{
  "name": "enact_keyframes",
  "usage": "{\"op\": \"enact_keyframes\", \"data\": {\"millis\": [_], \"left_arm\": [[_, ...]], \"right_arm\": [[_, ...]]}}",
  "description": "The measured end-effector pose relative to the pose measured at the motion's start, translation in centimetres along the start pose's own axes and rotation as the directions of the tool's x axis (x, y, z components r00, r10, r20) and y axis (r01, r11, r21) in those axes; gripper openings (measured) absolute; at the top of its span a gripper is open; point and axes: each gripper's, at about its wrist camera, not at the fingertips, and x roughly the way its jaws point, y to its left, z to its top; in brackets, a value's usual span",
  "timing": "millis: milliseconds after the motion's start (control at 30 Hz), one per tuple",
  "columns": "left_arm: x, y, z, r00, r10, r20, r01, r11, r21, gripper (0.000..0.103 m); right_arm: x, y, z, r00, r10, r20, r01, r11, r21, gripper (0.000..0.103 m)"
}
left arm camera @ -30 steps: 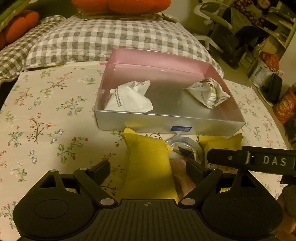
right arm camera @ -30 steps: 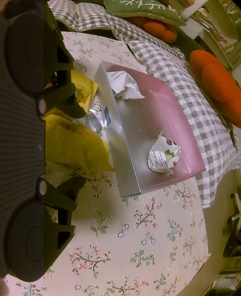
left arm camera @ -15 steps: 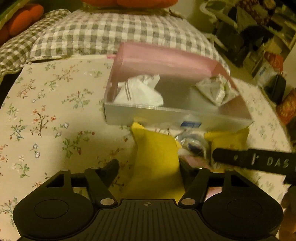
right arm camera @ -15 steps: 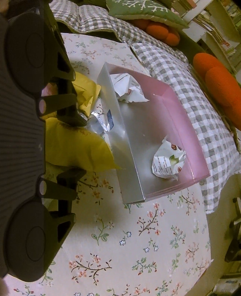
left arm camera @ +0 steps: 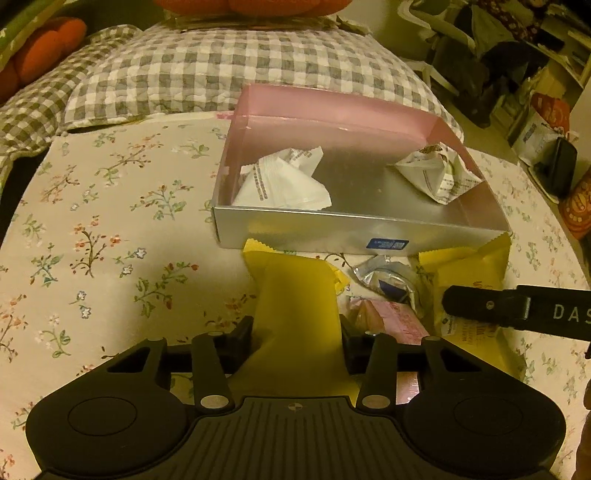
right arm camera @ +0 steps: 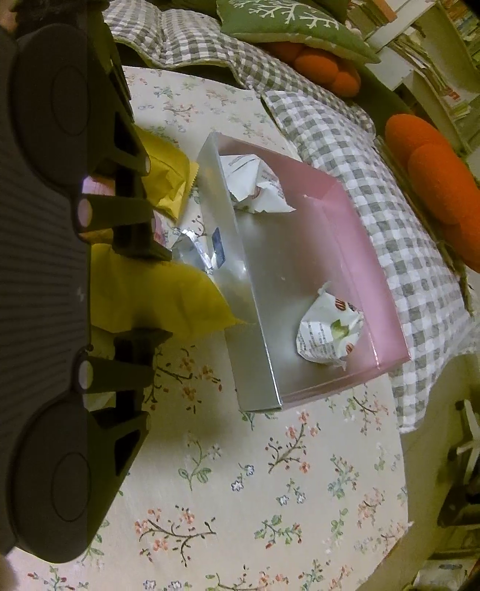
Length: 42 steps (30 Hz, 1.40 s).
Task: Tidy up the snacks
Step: 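Close left tool on yellow packet while right tool grips the other yellow packet, then lift both yellow packets into the silver box and open both tools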
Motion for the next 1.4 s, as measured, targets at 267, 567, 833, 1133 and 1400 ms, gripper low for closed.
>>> {"op": "enact_keyframes", "data": {"millis": [267,567,833,1133,1400], "left_arm": [[-1.4,0.4,0.3,0.999,-0.022,0.032,0.022,1.0,-0.016,0.042],[-3.3,1.6,0.8,0.996,-0.06,0.072,0.064,0.996,-0.057,0.042],[-4.6,2.6,1.4,0.991,-0.07,0.112,0.08,0.993,-0.087,0.042],[-4.7,3.2,2.0,0.986,-0.069,0.149,0.087,0.989,-0.119,0.042],[-4.9,3.7,3.4,0.97,-0.094,0.223,0.129,0.98,-0.149,0.042]], "right_arm": [[-1.1,-0.2,0.2,0.999,0.003,0.05,-0.004,1.0,0.002,0.029],[-2.7,-0.6,0.7,0.994,0.003,0.106,-0.003,1.0,0.004,0.029],[-3.6,-1.2,0.7,0.99,0.007,0.14,-0.009,1.0,0.02,0.029],[-4.3,-1.3,0.9,0.982,0.005,0.191,-0.009,1.0,0.02,0.029],[-5.1,-1.6,1.8,0.966,0.018,0.256,-0.026,0.999,0.028,0.029]]}}
